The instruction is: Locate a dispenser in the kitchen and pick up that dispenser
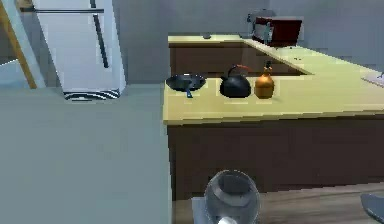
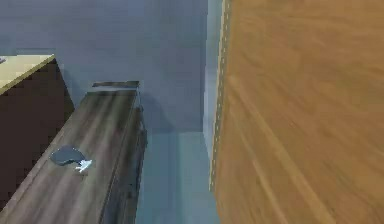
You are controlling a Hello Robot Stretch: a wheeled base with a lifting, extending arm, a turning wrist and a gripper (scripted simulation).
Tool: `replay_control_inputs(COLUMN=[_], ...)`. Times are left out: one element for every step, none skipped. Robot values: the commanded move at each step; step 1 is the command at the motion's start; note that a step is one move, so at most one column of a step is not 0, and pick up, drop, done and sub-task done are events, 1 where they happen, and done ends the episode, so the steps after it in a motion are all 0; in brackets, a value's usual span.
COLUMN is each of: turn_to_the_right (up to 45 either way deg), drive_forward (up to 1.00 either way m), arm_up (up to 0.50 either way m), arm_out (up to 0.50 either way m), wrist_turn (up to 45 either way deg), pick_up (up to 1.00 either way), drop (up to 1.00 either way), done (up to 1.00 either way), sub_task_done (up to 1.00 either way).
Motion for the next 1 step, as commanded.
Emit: replay_control_inputs(turn_to_the_right=[-33.0], drive_forward=[0.0], arm_up=[0.0], arm_out=[0.0], wrist_turn=[0.0], pick_up=[0.0], drop=[0.0], done=[0.0], sub_task_done=[0.0])
